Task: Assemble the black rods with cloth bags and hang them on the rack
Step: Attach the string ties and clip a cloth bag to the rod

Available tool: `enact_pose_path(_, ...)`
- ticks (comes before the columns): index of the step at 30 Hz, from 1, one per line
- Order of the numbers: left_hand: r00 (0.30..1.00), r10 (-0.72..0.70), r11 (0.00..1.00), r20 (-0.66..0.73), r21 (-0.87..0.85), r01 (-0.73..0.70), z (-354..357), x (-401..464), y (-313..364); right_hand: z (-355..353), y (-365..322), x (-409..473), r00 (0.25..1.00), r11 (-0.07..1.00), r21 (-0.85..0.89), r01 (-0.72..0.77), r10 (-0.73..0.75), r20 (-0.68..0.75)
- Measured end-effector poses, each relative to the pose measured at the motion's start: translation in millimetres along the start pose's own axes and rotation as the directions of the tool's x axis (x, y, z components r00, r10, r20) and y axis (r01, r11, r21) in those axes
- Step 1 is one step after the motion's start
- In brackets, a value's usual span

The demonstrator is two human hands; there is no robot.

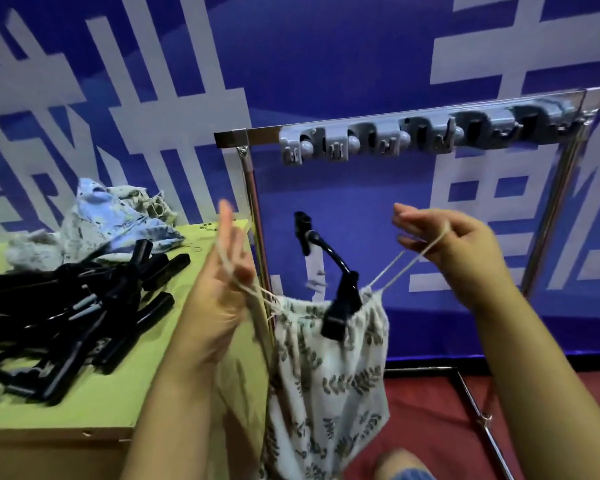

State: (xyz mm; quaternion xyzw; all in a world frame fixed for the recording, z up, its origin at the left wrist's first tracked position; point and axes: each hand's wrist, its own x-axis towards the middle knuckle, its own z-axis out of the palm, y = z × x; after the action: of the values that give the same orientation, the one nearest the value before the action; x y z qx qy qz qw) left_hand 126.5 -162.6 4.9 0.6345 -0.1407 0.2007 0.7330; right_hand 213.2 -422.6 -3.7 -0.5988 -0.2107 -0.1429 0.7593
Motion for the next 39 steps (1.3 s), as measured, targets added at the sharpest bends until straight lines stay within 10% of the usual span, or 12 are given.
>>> enact_pose_path(7,0.841,0.038,0.990,-0.540,-0.095,-0.106,-61.7,-12.5,-22.8,-44.1,24.3,10.8,0.897,0.926,0.359,-0.119,0.255,-0.360)
enact_pose_path(13,0.758,-0.031,0.994,-0.652,-0.100,-0.045,-62.5,-22.0,-33.1,-51.7,54.9,9.0,0.822,0.856,0.469,-0.217,0.420,-0.385)
enact_pose_path(21,0.850,0.056,0.998,-0.524,0.056,-0.032,-39.4,-4.9,-2.1,-46.6,22.8,16.4,0.850,0.810,0.498,-0.311,0.471,-0.236)
enact_pose_path(27,0.962,0.182,0.901,-0.203,0.427,-0.080,31.7,38.0,54.3,40.5,-63.4,39.3,0.931,0.941,-0.066,-0.332,0.338,0.139)
enact_pose_path(34,0.931,0.366,0.569,0.017,0.787,-0.238,70.0,78.7,73.6,119.2,-102.9,38.8,0.757,0.906,-0.253,-0.339,0.423,0.498)
enact_pose_path(39,0.999,-0.034,0.934,-0.005,0.355,0.034,62.2,109.1,82.3,125.6,-106.9,65.0,0.656,0.798,-0.014,-0.603,0.505,0.561)
